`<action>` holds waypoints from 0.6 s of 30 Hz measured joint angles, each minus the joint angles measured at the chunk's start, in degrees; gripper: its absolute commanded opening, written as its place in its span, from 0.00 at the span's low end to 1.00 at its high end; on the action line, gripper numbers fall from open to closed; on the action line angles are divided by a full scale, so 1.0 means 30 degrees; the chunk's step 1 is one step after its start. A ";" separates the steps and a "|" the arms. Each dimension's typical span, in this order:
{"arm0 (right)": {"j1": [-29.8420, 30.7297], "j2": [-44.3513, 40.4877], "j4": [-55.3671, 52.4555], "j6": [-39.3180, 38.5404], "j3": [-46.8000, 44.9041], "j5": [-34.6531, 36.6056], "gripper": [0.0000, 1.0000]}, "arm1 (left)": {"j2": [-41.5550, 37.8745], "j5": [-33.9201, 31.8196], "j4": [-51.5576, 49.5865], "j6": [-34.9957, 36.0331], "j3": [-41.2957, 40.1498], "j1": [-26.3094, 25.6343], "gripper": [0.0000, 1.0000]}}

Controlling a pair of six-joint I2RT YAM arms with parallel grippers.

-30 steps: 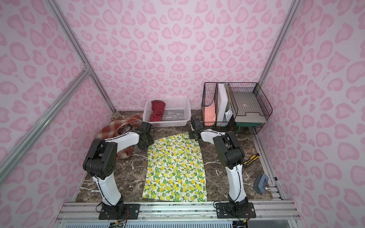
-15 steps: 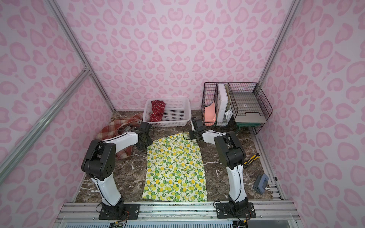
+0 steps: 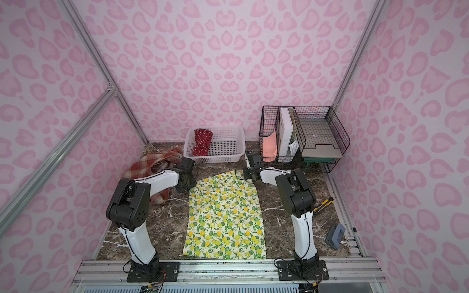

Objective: Roll up the skirts
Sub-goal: Fold the skirt at the center of the board.

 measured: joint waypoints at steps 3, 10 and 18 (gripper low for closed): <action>0.0000 -0.0022 -0.0022 0.0000 0.0000 -0.0058 0.00 | 0.0095 -0.0138 -0.0015 0.0335 0.0058 0.0015 0.16; 0.0000 -0.0138 -0.0211 0.0007 -0.0007 -0.0044 0.00 | 0.0765 -0.0313 0.0270 0.1020 0.0947 0.0022 0.00; 0.0000 -0.0590 -0.0160 0.0262 -0.0568 0.0080 0.00 | 0.0823 -0.0175 0.0525 0.1617 0.1020 0.0022 0.00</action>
